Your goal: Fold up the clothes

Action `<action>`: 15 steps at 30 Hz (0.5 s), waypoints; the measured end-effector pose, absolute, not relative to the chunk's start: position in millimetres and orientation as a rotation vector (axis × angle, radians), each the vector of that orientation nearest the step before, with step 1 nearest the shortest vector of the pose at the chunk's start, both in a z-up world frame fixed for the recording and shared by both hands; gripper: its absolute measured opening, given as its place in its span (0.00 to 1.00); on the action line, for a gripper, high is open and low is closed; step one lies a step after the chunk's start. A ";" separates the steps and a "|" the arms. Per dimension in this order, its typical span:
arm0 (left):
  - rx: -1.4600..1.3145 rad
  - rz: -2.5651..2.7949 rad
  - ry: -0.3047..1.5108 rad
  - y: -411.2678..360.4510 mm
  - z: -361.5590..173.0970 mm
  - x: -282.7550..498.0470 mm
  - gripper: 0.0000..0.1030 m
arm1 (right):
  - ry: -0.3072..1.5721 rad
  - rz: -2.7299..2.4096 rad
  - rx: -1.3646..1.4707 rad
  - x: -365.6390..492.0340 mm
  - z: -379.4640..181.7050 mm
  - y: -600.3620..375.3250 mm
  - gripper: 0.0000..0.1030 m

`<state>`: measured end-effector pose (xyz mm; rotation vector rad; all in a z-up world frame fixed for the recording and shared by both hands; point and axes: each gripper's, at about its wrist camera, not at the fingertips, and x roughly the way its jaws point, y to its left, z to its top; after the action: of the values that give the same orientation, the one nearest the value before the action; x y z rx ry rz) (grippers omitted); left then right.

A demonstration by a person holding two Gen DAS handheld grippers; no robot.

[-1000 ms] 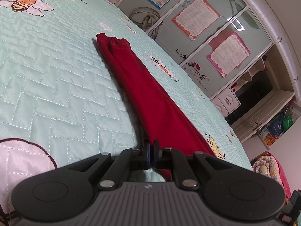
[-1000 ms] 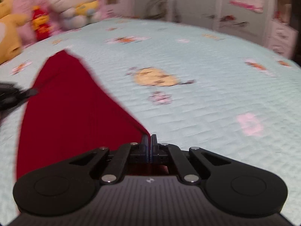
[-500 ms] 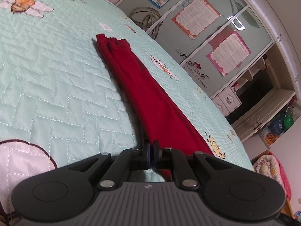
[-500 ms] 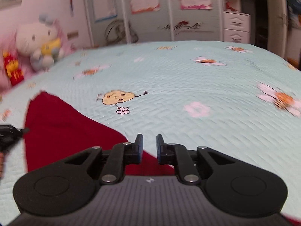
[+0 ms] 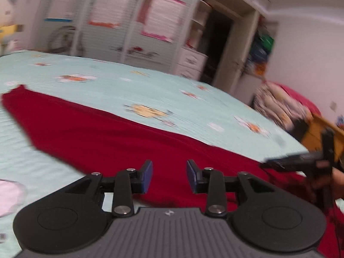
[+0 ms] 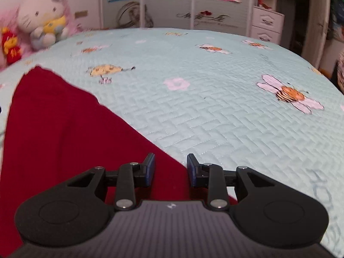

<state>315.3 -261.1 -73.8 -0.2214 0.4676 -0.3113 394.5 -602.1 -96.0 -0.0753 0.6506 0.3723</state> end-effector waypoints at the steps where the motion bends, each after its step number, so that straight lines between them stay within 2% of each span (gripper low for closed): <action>1: -0.224 -0.310 0.487 -265.0 -79.6 319.4 0.37 | 0.655 0.380 -0.084 396.5 -99.2 -603.8 0.34; 6: -0.275 -0.311 0.568 -273.7 -103.6 337.4 0.38 | 0.673 0.420 -0.129 403.9 -112.6 -610.8 0.33; 7: -0.286 -0.310 0.569 -271.1 -105.2 338.1 0.39 | 0.676 0.438 -0.137 402.4 -112.0 -609.9 0.22; 8: -0.296 -0.308 0.569 -268.3 -106.6 338.4 0.39 | 0.684 0.459 -0.132 401.6 -110.7 -609.0 0.07; 9: -0.263 -0.299 0.567 -273.4 -106.1 337.3 0.39 | 0.693 0.479 -0.123 401.0 -109.2 -608.1 0.02; 15: -0.045 -0.230 0.560 -303.1 -105.0 332.8 0.40 | 0.681 0.337 -0.071 412.7 -111.5 -616.6 0.00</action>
<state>332.8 -303.1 -105.0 -0.0447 0.5598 -0.2301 412.7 -616.6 -111.5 -0.0708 0.6815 0.3366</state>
